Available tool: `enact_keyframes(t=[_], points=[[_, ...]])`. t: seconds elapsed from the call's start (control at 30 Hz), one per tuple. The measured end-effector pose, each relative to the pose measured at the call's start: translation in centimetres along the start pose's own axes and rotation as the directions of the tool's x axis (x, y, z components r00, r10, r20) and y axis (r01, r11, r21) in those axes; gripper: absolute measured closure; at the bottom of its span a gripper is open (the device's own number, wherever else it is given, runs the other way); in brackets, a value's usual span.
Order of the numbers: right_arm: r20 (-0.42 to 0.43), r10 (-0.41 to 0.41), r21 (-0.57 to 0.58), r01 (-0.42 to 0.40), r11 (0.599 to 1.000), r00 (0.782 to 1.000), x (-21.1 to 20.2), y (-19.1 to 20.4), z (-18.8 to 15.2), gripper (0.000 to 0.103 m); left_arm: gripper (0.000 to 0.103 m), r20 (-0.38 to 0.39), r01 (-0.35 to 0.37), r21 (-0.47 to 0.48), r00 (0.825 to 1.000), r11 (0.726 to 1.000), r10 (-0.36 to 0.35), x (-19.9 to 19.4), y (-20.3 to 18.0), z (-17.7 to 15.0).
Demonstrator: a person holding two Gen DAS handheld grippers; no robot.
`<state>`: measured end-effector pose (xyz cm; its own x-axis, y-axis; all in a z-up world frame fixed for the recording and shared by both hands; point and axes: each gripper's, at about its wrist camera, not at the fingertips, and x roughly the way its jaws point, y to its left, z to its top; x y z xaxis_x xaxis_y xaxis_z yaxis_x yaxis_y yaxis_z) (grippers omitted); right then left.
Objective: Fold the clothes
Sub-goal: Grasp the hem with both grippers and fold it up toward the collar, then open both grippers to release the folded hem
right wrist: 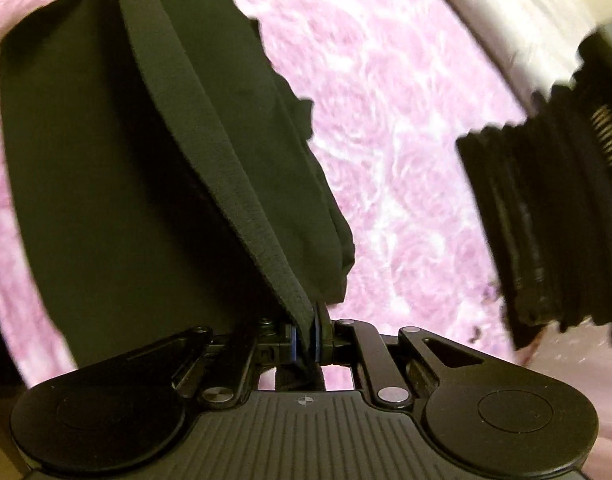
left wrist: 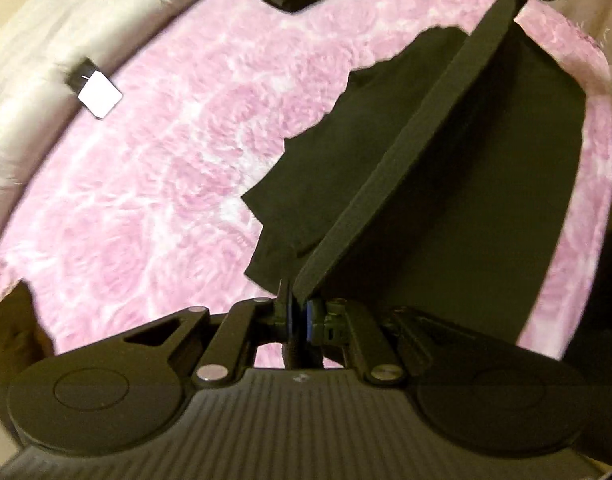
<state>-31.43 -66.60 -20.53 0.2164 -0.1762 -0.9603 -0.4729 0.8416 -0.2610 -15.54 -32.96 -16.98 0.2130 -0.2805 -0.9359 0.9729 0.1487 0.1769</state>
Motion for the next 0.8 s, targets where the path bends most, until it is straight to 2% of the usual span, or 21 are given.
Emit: enact_keyframes(t=[0.13, 0.43, 0.57, 0.63, 0.67, 0.7, 0.8], points=[[-0.034, 0.038, 0.021, -0.037, 0.999, 0.999, 2.9, -2.7, 1.5, 0.097, 0.099, -0.041, 0.044, -0.003, 0.998, 0.999, -0.045, 4.8, 2.5, 1.2], [-0.04, 0.135, 0.079, -0.132, 0.988, 0.99, 9.0, -5.9, 3.3, 0.097, 0.098, -0.102, 0.041, -0.073, 0.994, 0.996, -0.049, 10.5, 5.8, 2.2], [-0.01, 0.195, 0.185, -0.19, 0.964, 0.981, 11.3, -7.5, 2.8, 0.096, 0.092, -0.136, 0.029, -0.093, 0.99, 0.995, -0.041, 13.4, 6.4, 2.6], [0.03, 0.166, 0.289, -0.168, 0.942, 0.986, 11.2, -8.8, 2.0, 0.068, 0.08, -0.147, 0.008, -0.113, 0.989, 0.994, -0.025, 14.2, 7.1, 2.8], [0.051, 0.143, 0.346, -0.152, 0.926, 0.988, 11.0, -9.4, 1.6, 0.039, 0.077, -0.145, -0.017, -0.141, 0.989, 0.99, -0.004, 14.2, 7.9, 2.7], [0.071, 0.11, 0.415, -0.13, 0.9, 0.991, 10.6, -10.2, 1.0, 0.032, 0.077, -0.143, -0.042, -0.171, 0.99, 0.984, 0.018, 14.2, 8.7, 2.7], [0.123, 0.078, 0.589, -0.136, 0.797, 0.989, 9.5, -12.1, -0.9, 0.032, 0.078, -0.15, -0.112, -0.265, 0.986, 0.958, 0.073, 13.3, 11.0, 2.3]])
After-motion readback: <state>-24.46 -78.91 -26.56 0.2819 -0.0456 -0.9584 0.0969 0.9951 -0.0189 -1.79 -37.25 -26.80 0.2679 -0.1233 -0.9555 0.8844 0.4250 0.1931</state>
